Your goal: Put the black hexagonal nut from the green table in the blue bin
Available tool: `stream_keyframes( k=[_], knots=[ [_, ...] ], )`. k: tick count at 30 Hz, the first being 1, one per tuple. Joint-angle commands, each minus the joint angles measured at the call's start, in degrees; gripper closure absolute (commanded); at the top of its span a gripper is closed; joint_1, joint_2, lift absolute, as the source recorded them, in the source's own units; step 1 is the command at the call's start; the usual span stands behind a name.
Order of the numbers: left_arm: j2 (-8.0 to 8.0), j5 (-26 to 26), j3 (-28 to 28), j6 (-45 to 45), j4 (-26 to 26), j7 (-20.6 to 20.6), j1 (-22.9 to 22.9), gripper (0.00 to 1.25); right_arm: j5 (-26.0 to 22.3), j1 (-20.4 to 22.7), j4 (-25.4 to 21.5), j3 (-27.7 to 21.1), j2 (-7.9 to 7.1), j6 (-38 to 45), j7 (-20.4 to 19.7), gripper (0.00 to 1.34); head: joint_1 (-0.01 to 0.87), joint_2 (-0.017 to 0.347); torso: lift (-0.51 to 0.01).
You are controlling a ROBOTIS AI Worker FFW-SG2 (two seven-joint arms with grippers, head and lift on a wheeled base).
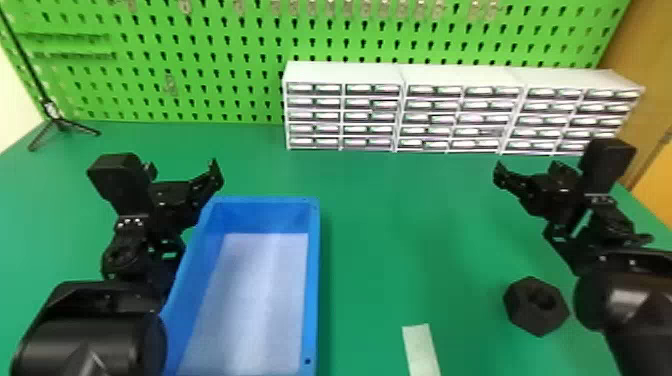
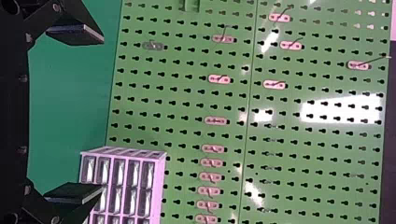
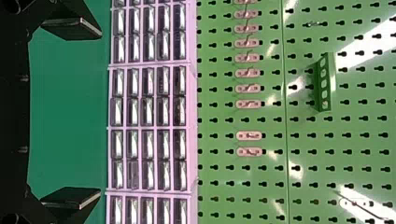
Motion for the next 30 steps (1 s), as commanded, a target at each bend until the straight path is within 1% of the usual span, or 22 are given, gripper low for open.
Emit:
stream_keyframes(
  k=[1, 4, 30],
  knots=[
    [0.0, 0.0, 0.0, 0.0, -0.1, 0.0, 0.0, 0.16, 0.1, 0.0, -0.2, -0.3, 0.12, 0.1, 0.0, 0.12, 0.686, 0.028, -0.096],
    [0.0, 0.0, 0.0, 0.0, -0.1, 0.0, 0.0, 0.16, 0.3, 0.0, -0.4, 0.0, -0.14, 0.1, 0.0, 0.12, 0.686, 0.028, -0.096],
    [0.0, 0.0, 0.0, 0.0, -0.1, 0.0, -0.1, 0.16, 0.9, -0.1, -0.7, -0.2, 0.12, 0.5, 0.0, 0.12, 0.686, 0.028, -0.096]
  ],
)
